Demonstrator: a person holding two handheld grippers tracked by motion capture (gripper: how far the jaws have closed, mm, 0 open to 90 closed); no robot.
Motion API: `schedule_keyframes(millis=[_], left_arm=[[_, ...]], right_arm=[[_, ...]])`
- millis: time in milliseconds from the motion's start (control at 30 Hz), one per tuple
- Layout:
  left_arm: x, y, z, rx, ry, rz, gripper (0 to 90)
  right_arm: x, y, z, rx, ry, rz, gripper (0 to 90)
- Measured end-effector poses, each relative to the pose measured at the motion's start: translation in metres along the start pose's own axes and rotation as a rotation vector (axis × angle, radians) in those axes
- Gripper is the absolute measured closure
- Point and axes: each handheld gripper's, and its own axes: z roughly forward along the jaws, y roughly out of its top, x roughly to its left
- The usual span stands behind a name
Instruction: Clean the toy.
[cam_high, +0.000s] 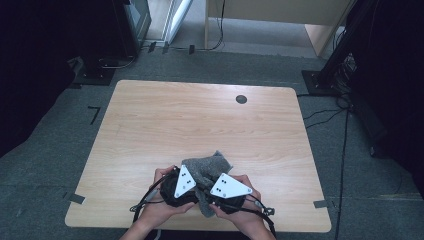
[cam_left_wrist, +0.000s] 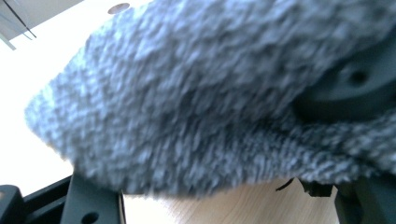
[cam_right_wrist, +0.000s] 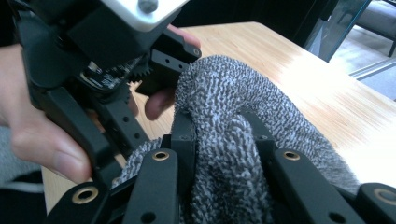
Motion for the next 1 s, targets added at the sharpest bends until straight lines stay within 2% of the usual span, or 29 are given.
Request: schedule_keyframes(millis=[67,100,167,200,300,333,400,467,500,567,633,667,700,767,833,867,933,1000], left_arm=[[0.003,0.000,-0.001,0.004,-0.012,-0.016,34.7],[0.004,0.000,0.000,0.006,-0.008,-0.021,34.7],[0.003,0.000,0.001,0.013,-0.008,-0.021,34.7],[0.003,-0.001,0.001,0.016,-0.009,-0.014,34.7],[0.002,-0.001,0.001,0.001,-0.019,-0.011,34.7],[0.002,0.000,0.000,-0.003,-0.017,-0.010,34.7],[0.004,0.000,-0.001,-0.007,-0.013,-0.016,34.7],[0.004,0.000,-0.002,-0.009,-0.011,-0.016,34.7],[0.005,0.000,-0.002,-0.014,-0.015,-0.017,34.7],[0.005,0.000,-0.003,-0.022,-0.016,-0.019,34.7],[0.006,-0.001,-0.004,-0.032,-0.023,-0.016,34.7],[0.006,-0.001,-0.004,-0.034,-0.021,-0.018,34.7],[0.006,-0.001,-0.005,-0.036,-0.019,-0.020,34.7],[0.007,-0.001,-0.005,-0.035,-0.019,-0.019,34.7],[0.006,-0.001,-0.004,-0.040,-0.023,-0.017,34.7],[0.006,-0.001,-0.004,-0.039,-0.026,-0.013,34.7],[0.005,-0.001,-0.005,-0.048,-0.031,-0.010,34.7],[0.005,-0.001,-0.005,-0.057,-0.032,-0.006,34.7]], right_arm=[[-0.005,0.000,-0.002,-0.001,-0.018,0.005,72.2],[-0.009,0.000,-0.003,-0.014,-0.042,0.014,72.3],[-0.014,-0.002,-0.004,-0.010,-0.077,0.048,72.2],[-0.014,-0.002,-0.004,-0.007,-0.069,0.046,72.1],[-0.005,-0.001,-0.002,0.016,-0.005,-0.019,71.7],[-0.003,0.001,-0.002,0.020,-0.010,-0.031,71.8],[-0.007,0.002,-0.004,0.006,-0.026,0.004,71.9],[-0.011,0.002,-0.007,-0.001,-0.075,0.046,71.9],[-0.011,0.003,-0.008,0.002,-0.085,0.053,71.9],[-0.007,0.004,-0.008,0.004,-0.057,0.032,71.5],[-0.001,0.007,-0.006,0.006,-0.012,-0.010,71.4],[0.001,0.008,-0.006,0.017,-0.018,-0.020,71.5],[0.000,0.009,-0.006,0.021,-0.024,-0.015,71.7],[-0.006,0.009,-0.009,0.016,-0.053,0.045,72.0],[-0.010,0.008,-0.011,0.009,-0.070,0.074,72.0],[-0.009,0.008,-0.011,0.013,-0.062,0.071,72.0],[-0.003,0.009,-0.010,0.013,-0.016,0.032,71.8],[-0.001,0.011,-0.009,0.024,-0.021,0.016,71.8]])
